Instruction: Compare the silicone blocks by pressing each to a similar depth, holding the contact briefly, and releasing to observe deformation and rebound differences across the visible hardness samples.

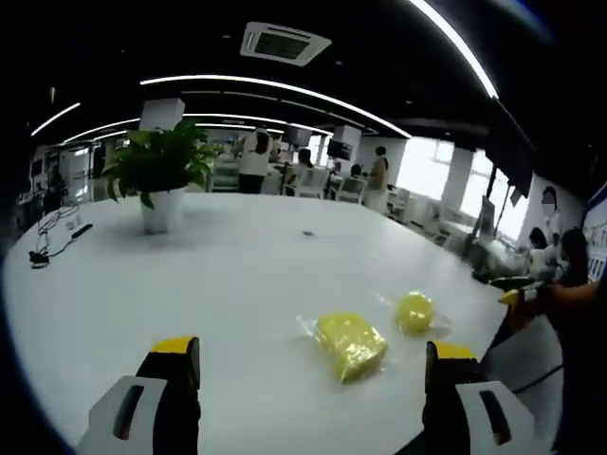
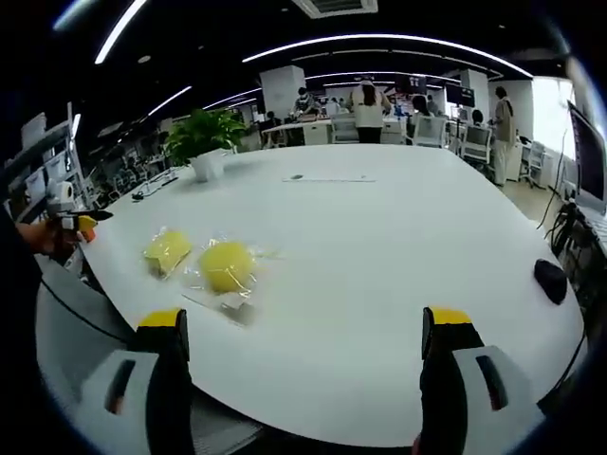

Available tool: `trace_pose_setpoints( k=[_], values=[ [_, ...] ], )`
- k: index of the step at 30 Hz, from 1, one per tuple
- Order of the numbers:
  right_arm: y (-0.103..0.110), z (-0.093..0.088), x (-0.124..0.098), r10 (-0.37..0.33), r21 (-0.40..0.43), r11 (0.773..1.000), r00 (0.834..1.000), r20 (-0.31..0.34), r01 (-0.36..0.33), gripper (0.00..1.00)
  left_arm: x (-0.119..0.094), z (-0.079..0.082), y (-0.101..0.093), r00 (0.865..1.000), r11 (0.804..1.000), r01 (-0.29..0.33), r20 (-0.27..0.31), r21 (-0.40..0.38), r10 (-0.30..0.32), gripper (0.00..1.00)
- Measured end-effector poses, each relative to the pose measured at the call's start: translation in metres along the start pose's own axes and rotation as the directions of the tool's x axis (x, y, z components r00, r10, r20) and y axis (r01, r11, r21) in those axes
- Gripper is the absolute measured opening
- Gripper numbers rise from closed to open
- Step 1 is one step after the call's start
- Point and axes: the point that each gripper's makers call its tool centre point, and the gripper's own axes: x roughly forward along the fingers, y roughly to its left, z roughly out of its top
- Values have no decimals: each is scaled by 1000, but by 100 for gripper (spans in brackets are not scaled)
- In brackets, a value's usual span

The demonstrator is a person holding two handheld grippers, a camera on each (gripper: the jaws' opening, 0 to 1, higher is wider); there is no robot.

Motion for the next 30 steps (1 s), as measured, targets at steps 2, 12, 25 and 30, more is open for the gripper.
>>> trace_pose_setpoints(
  k=[2,12,25,30],
  values=[
    [0,1,-1,-3,1,1000,1000,4,3,96,0,0,0,1000,1000,2,-1,5,-2,100],
    [1,-3,-7,-4,9,1000,1000,4,4,96,-1,2,0,1000,1000,-8,-1,3,8,100],
    [7,-1,-5,20,6,1000,1000,5,-20,96,0,-10,2,1000,1000,-2,-23,14,3,100],
    [11,-2,-1,28,-2,1000,1000,-2,-28,96,0,-13,2,1000,1000,-1,-24,12,1,100]
  ],
)
